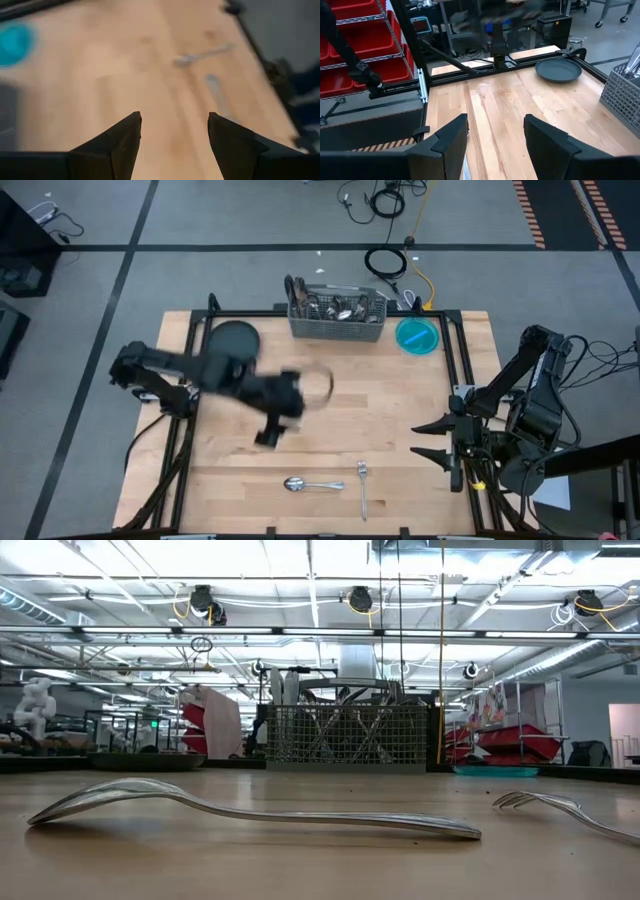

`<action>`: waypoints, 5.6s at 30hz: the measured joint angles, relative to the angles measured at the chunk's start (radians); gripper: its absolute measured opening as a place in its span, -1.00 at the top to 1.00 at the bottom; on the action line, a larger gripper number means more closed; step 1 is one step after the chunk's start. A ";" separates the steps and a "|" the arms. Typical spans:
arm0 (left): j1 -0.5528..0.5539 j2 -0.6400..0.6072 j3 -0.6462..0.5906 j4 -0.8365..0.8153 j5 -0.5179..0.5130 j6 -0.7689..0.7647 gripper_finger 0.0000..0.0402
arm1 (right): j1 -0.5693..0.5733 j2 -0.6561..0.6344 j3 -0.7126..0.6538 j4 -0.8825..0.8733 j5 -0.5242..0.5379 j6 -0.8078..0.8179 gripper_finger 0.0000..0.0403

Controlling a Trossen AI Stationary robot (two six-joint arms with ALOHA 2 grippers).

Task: Sort silverware
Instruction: Put the spoon into the silverware organizer

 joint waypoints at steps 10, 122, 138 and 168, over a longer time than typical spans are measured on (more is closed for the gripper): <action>-0.160 0.003 -0.433 0.395 -0.010 -0.207 -0.16 | 0.000 0.000 0.000 0.011 -0.001 0.005 0.10; 0.004 0.261 0.286 -0.027 -0.470 -0.120 1.00 | -0.211 0.191 0.000 -0.360 -0.163 0.195 0.10; 0.324 0.126 0.289 0.427 -0.276 -0.669 1.00 | -0.193 0.190 0.000 -0.334 -0.158 0.270 0.10; 0.657 0.176 0.288 0.239 0.681 -1.279 1.00 | -0.586 0.190 0.000 0.303 0.002 -0.958 0.10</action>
